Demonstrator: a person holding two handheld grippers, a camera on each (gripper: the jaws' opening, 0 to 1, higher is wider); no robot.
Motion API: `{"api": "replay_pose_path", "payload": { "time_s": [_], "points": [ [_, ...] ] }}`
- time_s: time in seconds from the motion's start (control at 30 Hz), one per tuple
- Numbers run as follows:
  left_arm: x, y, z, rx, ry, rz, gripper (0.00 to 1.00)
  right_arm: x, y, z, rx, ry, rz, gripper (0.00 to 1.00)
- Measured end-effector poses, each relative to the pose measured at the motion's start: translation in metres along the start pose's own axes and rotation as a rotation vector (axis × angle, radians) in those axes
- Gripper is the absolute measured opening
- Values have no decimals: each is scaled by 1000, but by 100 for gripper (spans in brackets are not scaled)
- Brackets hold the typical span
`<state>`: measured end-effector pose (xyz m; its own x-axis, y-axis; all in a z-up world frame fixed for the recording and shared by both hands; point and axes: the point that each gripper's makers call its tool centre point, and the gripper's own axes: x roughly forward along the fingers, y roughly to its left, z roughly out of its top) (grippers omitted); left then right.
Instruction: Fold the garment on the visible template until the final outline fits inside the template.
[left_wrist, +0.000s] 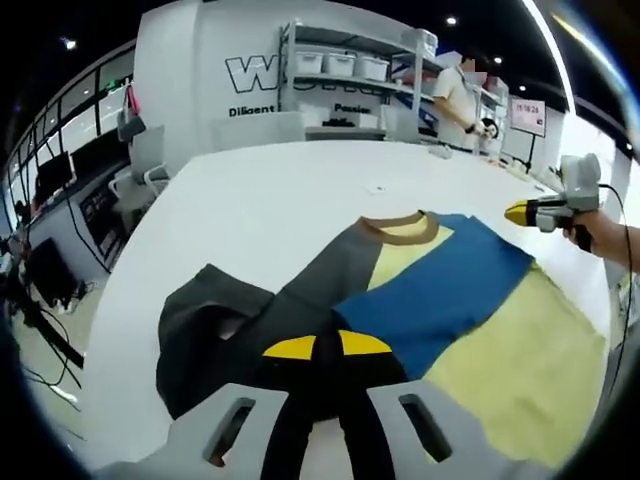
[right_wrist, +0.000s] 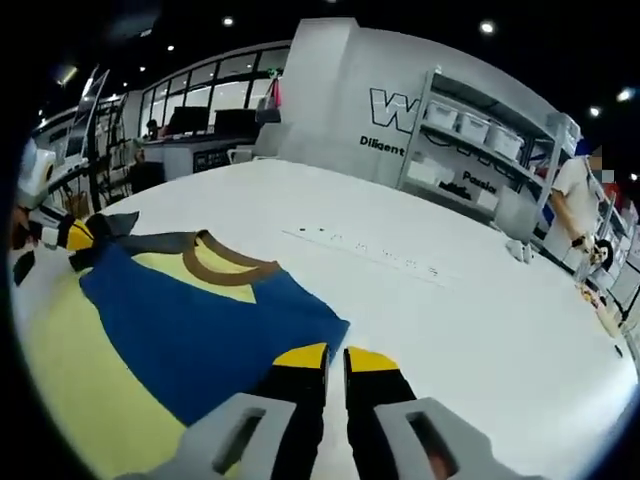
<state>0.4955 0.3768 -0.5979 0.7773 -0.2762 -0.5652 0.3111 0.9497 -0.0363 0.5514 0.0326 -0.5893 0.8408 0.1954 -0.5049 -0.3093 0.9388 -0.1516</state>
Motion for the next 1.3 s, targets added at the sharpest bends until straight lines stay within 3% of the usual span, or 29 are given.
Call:
{"api": "replay_pose_path", "payload": {
  "time_s": [0.2,0.57,0.67,0.8,0.93,1.17,1.3],
  "points": [
    [-9,14,2,8,-27,53,4,-8,12,-3,53,3,19,0],
    [-22,44,5,120,-50,175,11,-33,30,5,88,-47,75,0],
    [-26,60,7,179,-39,258,13,-40,34,5,103,-52,84,0],
    [-22,61,10,158,-54,242,15,-44,38,5,135,-65,76,0],
    [-19,69,11,217,-46,274,22,-47,49,4,129,-60,93,0],
    [-3,77,12,249,-26,257,22,-57,60,-2,169,-45,119,0],
    [9,81,16,313,-2,245,23,-62,57,-7,181,-34,113,0]
  ]
}}
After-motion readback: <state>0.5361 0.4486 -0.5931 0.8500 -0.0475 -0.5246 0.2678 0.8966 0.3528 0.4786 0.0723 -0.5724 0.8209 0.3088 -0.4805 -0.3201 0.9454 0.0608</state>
